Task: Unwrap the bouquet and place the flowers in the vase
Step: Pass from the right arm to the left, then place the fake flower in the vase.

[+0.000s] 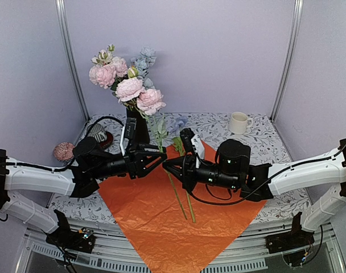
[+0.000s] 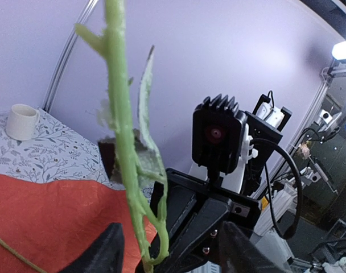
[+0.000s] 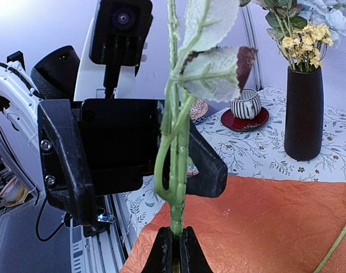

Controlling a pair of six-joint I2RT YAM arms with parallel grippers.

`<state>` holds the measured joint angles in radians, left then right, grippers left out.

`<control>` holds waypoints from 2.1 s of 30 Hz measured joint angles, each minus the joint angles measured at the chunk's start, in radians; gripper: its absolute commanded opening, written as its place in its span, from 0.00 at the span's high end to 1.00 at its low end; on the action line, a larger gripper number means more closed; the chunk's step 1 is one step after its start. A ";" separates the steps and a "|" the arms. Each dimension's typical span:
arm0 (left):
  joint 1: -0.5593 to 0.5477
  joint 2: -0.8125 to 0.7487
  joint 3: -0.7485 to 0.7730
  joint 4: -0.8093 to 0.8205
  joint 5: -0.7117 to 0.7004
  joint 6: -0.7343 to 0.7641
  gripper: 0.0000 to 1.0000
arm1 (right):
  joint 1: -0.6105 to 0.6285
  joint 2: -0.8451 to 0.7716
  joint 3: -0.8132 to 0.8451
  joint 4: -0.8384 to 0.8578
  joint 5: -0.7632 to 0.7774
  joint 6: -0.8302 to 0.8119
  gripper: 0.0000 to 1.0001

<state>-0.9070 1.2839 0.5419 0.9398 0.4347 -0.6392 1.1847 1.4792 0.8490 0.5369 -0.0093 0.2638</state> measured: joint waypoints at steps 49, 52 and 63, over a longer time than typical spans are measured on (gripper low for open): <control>0.280 0.175 0.730 -0.567 -0.597 0.997 0.95 | -0.289 -0.306 -0.266 0.097 0.415 -0.269 0.55; 0.280 0.204 0.772 -0.566 -0.605 1.042 0.95 | -0.290 -0.276 -0.288 0.127 0.414 -0.281 0.55; 0.281 0.278 0.814 -0.557 -0.635 1.104 0.96 | -0.290 -0.216 -0.315 0.169 0.388 -0.280 0.55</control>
<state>-0.6258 1.5620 1.3563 0.3828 -0.2005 0.4644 0.8951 1.2633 0.5335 0.7055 0.3786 -0.0162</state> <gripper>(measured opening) 0.060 0.454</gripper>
